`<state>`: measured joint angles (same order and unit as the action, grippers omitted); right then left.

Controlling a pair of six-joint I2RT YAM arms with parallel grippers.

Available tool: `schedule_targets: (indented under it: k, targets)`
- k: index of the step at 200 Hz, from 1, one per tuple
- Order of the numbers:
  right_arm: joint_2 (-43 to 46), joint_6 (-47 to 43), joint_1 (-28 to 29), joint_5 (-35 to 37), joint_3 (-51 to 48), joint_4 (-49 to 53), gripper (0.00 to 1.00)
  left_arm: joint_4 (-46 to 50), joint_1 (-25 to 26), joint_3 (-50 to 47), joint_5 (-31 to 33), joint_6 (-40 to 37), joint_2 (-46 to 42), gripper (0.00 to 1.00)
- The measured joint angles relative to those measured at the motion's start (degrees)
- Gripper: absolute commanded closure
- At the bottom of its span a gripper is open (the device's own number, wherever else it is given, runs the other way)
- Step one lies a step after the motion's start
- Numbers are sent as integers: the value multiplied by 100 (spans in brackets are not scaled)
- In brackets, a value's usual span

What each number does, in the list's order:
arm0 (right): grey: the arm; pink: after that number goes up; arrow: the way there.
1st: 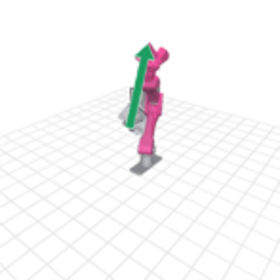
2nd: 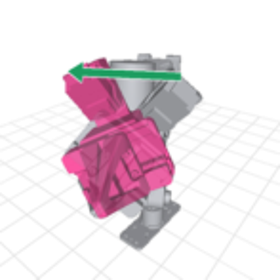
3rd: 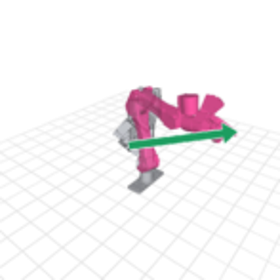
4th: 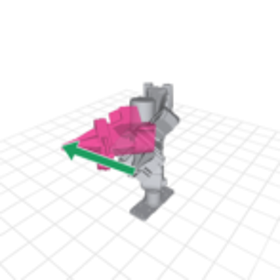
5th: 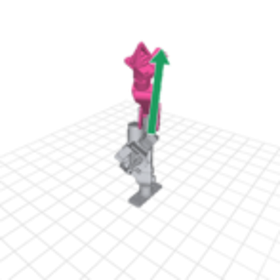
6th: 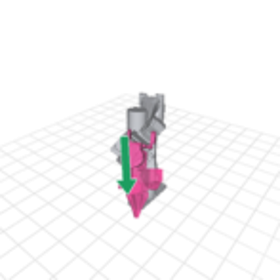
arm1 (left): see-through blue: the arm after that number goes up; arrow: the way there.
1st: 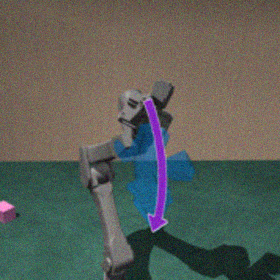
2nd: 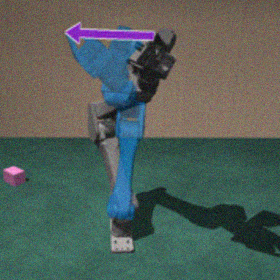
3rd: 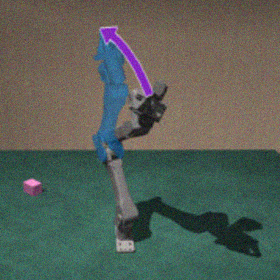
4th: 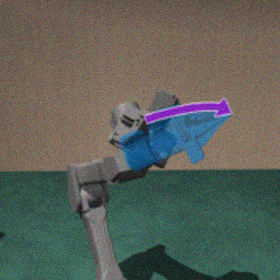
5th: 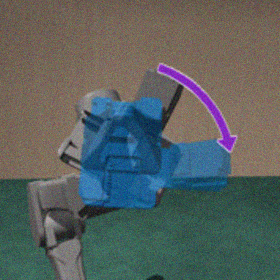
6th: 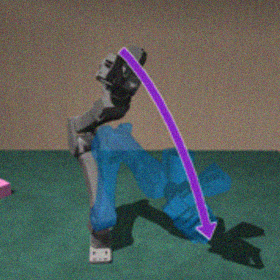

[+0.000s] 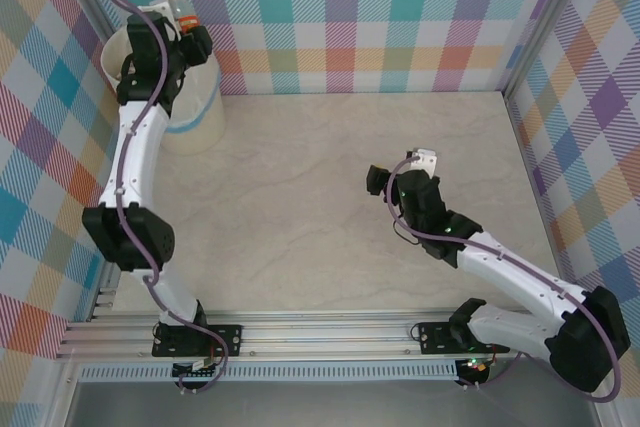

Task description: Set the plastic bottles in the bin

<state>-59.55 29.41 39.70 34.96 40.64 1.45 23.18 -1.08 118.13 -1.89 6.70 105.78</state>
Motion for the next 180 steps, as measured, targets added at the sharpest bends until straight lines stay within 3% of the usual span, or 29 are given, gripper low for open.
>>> schedule_targets:
  k: [42,67,88,122,152,180]
  targets:
    - [339,20,-4,177,-157,39,0,1290,-166,2553,232,-651,1825,63]
    - [387,39,-37,260,-188,74,0,1558,-170,3241,400,-831,2339,59]
    - [387,101,-37,302,-210,133,0,1694,-175,3366,551,-933,2415,45]
    - [387,136,-118,319,-245,232,0,1818,-181,3294,540,-960,2374,1]
    - [442,-35,-507,275,-245,483,0,2122,-131,3062,142,-776,2052,0]
    - [636,-538,-1241,37,-284,658,0,2354,-7,2741,-61,-675,1252,0]
